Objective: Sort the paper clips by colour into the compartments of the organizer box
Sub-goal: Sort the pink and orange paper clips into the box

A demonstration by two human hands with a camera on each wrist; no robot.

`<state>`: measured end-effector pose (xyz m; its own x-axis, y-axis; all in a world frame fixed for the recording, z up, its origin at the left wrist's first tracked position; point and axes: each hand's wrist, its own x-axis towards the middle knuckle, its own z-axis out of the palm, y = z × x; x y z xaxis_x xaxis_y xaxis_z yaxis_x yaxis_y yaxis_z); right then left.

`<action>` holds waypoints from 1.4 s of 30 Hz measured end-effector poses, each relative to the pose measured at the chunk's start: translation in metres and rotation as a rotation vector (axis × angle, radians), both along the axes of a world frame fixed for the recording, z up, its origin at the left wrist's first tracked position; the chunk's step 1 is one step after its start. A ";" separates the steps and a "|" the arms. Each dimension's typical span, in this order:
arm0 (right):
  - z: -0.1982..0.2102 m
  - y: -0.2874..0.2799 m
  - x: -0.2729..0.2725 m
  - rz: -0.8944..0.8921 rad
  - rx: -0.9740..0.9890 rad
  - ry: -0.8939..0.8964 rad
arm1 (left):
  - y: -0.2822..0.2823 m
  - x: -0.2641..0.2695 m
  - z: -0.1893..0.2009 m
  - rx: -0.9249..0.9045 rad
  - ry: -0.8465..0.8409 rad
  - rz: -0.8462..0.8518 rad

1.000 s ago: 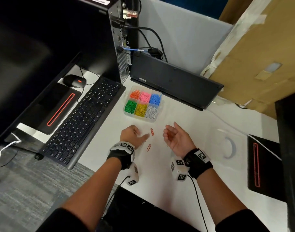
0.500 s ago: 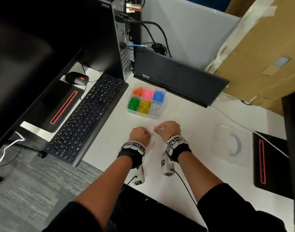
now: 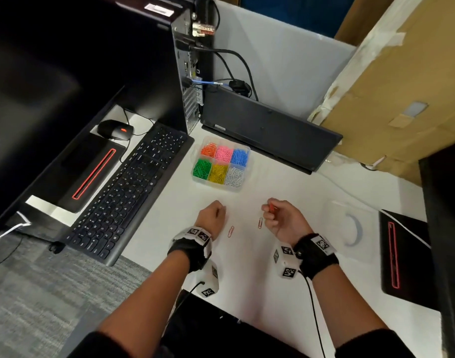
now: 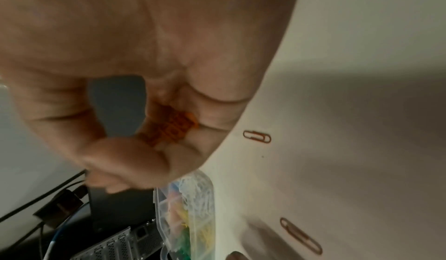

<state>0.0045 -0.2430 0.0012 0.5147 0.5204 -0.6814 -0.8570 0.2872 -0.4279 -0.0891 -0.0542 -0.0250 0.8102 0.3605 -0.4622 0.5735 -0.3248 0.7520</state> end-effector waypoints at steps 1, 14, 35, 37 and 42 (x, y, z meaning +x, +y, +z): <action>0.002 -0.007 -0.001 -0.035 -0.007 -0.017 | -0.003 0.000 -0.001 -0.026 0.017 0.002; -0.002 -0.029 -0.009 0.004 -0.260 -0.112 | -0.008 -0.016 -0.004 0.271 0.150 -0.074; -0.009 0.019 0.031 0.770 -1.022 -0.985 | 0.065 0.058 0.054 0.299 -0.054 -0.235; 0.008 0.029 0.051 0.696 -1.053 -1.060 | 0.092 0.079 0.062 0.341 -0.068 -0.150; 0.040 0.072 0.096 0.679 -1.131 -1.302 | 0.123 0.122 0.065 0.492 -0.010 -0.106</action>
